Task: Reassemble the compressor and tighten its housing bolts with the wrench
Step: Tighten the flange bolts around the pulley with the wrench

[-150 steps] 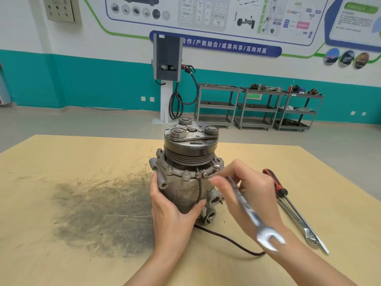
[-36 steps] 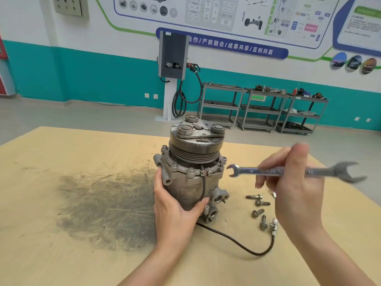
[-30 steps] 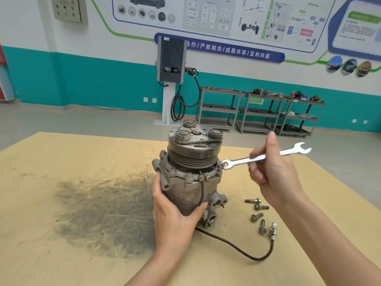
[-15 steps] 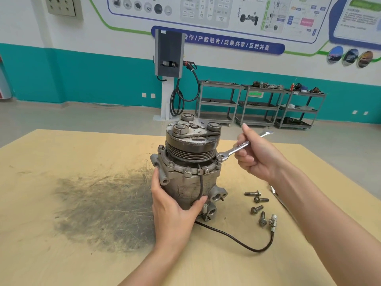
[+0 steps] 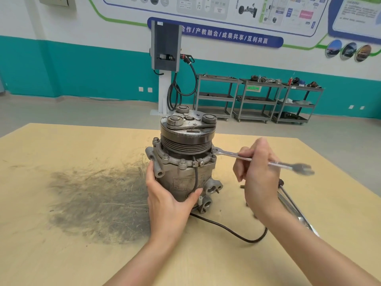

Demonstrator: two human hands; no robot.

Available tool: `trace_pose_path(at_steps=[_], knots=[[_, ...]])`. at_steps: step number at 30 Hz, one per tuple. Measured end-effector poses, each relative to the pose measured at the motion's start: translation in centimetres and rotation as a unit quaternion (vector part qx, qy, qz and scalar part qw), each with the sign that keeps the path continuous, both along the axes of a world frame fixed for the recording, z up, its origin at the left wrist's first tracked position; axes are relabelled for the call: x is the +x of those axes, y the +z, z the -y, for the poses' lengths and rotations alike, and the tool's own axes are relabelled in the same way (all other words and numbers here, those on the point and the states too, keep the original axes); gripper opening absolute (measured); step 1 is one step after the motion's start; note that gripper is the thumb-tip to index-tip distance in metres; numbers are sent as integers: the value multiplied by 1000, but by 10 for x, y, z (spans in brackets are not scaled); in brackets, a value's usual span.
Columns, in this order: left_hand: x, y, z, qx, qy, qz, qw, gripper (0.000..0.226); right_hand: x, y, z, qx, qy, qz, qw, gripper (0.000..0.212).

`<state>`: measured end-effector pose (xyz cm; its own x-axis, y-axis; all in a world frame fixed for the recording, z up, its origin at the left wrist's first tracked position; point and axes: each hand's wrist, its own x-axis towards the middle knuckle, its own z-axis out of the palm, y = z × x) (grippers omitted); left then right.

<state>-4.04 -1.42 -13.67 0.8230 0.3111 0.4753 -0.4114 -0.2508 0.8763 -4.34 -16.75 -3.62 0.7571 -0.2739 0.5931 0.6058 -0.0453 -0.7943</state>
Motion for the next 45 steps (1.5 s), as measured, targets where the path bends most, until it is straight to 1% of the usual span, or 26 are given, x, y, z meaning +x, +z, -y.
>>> trace_pose_path(at_steps=[1,2,4,5,6,8,10,11,13,15,17,18,22,29,31,33,35,37,38,39,40,41,42,43,44,45], knots=[[0,0,0,2,2,-1,1000,120,-9,0,-4,-94,-38,56,993,47],[0,-1,0,5,4,-1,1000,120,-16,1,-7,-197,-78,110,971,44],[0,-1,0,8,8,0,1000,122,-26,7,-12,-383,-174,190,887,38],[0,-1,0,8,9,1,1000,122,-28,11,-14,-437,-207,204,851,39],[0,-1,0,6,9,1,1000,122,-30,15,-16,-457,-218,205,837,39],[0,-1,0,3,7,2,1000,120,-34,23,-15,-429,-192,207,858,42],[0,0,0,0,4,3,1000,119,-38,29,-10,-349,-143,200,904,52],[0,0,0,0,4,3,1000,120,-37,32,-6,-293,-107,180,933,58],[0,1,0,6,5,1,1000,119,-29,39,3,-159,-40,107,981,59],[-1,1,0,7,3,-5,1000,120,-11,45,13,-35,3,-20,999,60],[0,1,0,8,2,-4,1000,121,8,45,21,53,69,-135,987,60],[0,1,0,7,3,-2,1000,121,16,43,23,77,98,-170,978,59],[1,-1,0,2,1,0,1000,123,39,33,27,129,170,-236,948,58],[1,0,1,5,6,7,1000,121,60,40,21,110,291,-331,891,59],[0,1,1,4,4,6,1000,120,62,40,18,113,298,-330,888,59],[0,1,1,2,2,3,1000,120,60,36,16,127,281,-301,902,58],[0,0,0,-1,0,1,1000,121,52,27,13,155,242,-235,929,55],[0,0,-1,-1,1,0,1000,121,38,15,8,163,162,-148,962,56],[0,0,0,1,2,-1,1000,121,28,9,5,139,105,-103,979,56],[0,0,0,2,4,0,1000,121,18,4,1,90,42,-55,994,56],[0,1,0,2,5,0,1000,121,8,1,-4,19,-15,1,1000,52],[0,1,0,3,6,1,1000,121,-2,-1,-8,-69,-61,62,994,48],[0,0,0,5,8,3,1000,121,-9,-2,-13,-168,-103,118,973,45],[0,0,0,7,9,5,1000,120,-16,-1,-16,-270,-147,161,938,43],[-1,0,0,7,9,5,1000,120,-21,1,-19,-361,-191,190,893,42],[-1,1,0,4,8,5,1000,120,-25,5,-20,-426,-226,202,852,41]])
